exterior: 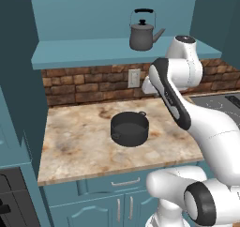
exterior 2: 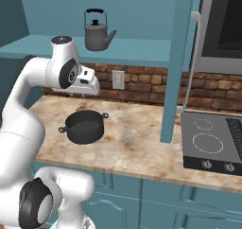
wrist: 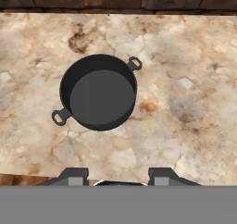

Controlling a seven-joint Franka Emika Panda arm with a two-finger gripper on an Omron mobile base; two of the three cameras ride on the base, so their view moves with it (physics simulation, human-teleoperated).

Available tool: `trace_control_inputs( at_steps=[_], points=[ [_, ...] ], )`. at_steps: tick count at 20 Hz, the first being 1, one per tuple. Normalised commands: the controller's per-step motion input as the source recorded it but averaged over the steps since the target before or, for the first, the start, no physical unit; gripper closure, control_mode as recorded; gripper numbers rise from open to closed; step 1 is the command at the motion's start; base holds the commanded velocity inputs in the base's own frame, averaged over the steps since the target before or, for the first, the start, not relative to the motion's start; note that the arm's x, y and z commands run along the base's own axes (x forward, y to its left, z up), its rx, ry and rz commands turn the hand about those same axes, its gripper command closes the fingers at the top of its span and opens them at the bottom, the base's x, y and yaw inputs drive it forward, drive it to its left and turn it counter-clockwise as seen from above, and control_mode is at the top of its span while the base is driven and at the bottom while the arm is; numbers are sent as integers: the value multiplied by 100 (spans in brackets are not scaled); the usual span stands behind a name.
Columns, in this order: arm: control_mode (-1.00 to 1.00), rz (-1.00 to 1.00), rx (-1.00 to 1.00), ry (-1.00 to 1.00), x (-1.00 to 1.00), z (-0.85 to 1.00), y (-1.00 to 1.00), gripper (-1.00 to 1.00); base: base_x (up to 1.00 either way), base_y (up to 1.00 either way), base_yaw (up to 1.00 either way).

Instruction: Pick the kettle from the cabinet and place it on a stove burner. Then pick the pot from the counter and place it on another stove burner. Finally, turn both burners on.

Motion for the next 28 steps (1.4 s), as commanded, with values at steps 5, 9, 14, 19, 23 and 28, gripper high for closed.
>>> trace_control_inputs(
  at_steps=[5, 9, 14, 19, 23, 28],
  points=[
    [-100, 0, 0, -4, -7, 0, 0, -100, 0, 0, 0],
    [-100, -2, 0, -8, -2, 0, 0, -100, 0, 0, 0],
    [-100, -4, -4, -12, -3, 0, 8, -100, 0, 0, 0],
    [-100, -2, -6, -12, 0, 5, 12, -100, 0, 0, 0],
    [-100, -2, -6, -11, 0, 8, 12, -100, 0, 0, 0],
    [-100, -2, -5, -7, 0, 12, 13, -100, 0, 0, 0]
  ],
)
